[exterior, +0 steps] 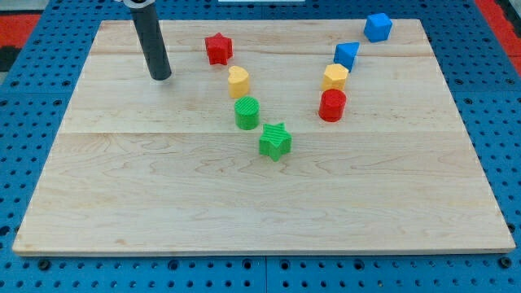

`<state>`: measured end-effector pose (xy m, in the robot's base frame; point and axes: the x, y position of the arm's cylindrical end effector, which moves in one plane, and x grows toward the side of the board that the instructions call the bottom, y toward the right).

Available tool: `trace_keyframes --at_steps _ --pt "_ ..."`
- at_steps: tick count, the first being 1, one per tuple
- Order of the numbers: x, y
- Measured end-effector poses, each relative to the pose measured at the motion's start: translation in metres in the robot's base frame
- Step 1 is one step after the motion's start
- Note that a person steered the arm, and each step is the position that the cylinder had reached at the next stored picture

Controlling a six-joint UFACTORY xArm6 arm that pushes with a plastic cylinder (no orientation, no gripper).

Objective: Nudge the blue triangle down a bit

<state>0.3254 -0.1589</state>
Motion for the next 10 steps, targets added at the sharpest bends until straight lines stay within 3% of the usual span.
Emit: trace_keyframes --at_steps 2,5,10 --pt "-0.024 0.042" --pt "-0.04 0.191" --pt "-0.058 0.203"
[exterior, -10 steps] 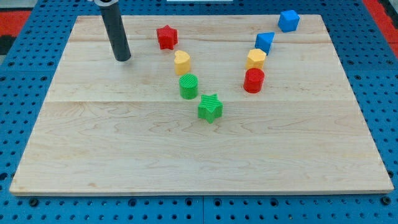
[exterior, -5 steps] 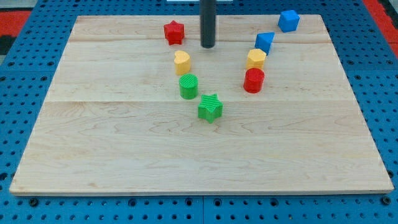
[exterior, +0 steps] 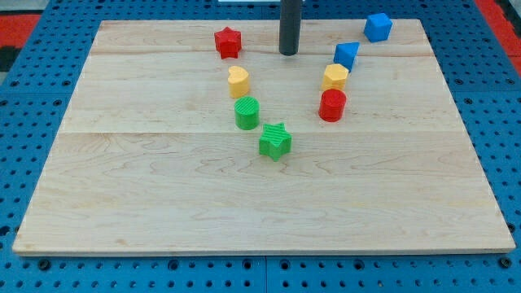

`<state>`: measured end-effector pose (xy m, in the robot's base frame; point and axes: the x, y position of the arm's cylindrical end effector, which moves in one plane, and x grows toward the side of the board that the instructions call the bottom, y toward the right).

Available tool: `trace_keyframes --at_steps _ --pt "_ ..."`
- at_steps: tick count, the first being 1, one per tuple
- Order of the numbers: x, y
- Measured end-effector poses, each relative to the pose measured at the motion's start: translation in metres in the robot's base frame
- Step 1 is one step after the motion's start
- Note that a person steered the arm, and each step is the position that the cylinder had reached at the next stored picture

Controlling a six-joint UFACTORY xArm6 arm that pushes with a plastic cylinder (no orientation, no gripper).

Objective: Nudge the blue triangle down a bit

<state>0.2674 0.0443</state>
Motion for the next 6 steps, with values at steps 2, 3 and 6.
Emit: trace_keyframes --at_steps 2,3,6 --pt "0.013 0.045" --pt "0.013 0.043" --pt "-0.043 0.029"
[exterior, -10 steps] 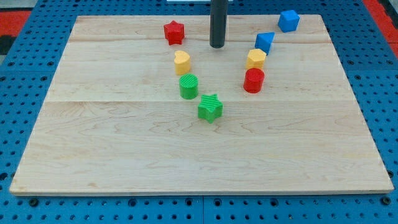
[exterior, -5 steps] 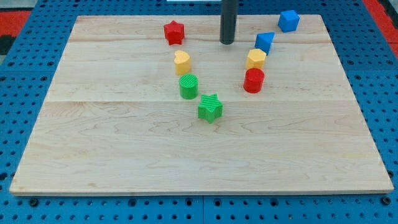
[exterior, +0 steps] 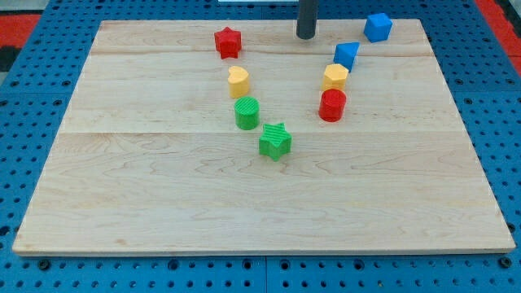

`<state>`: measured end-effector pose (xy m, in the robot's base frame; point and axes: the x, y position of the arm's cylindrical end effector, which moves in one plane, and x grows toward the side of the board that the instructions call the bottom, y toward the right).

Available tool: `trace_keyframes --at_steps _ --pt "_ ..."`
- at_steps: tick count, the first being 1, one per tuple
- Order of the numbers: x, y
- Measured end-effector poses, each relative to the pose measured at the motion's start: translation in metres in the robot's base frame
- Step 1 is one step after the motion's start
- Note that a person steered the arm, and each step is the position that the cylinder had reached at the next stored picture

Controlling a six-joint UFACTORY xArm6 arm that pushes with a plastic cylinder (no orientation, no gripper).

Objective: Nudge the blue triangle down a bit

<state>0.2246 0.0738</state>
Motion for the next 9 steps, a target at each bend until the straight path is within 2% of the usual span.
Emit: trace_keyframes --at_steps 2,4,6,7,8,9 --pt "0.015 0.001" --pt "0.031 0.045" --pt "-0.032 0.031" --pt "-0.033 0.04" --pt "-0.033 0.08" --pt "-0.032 0.083"
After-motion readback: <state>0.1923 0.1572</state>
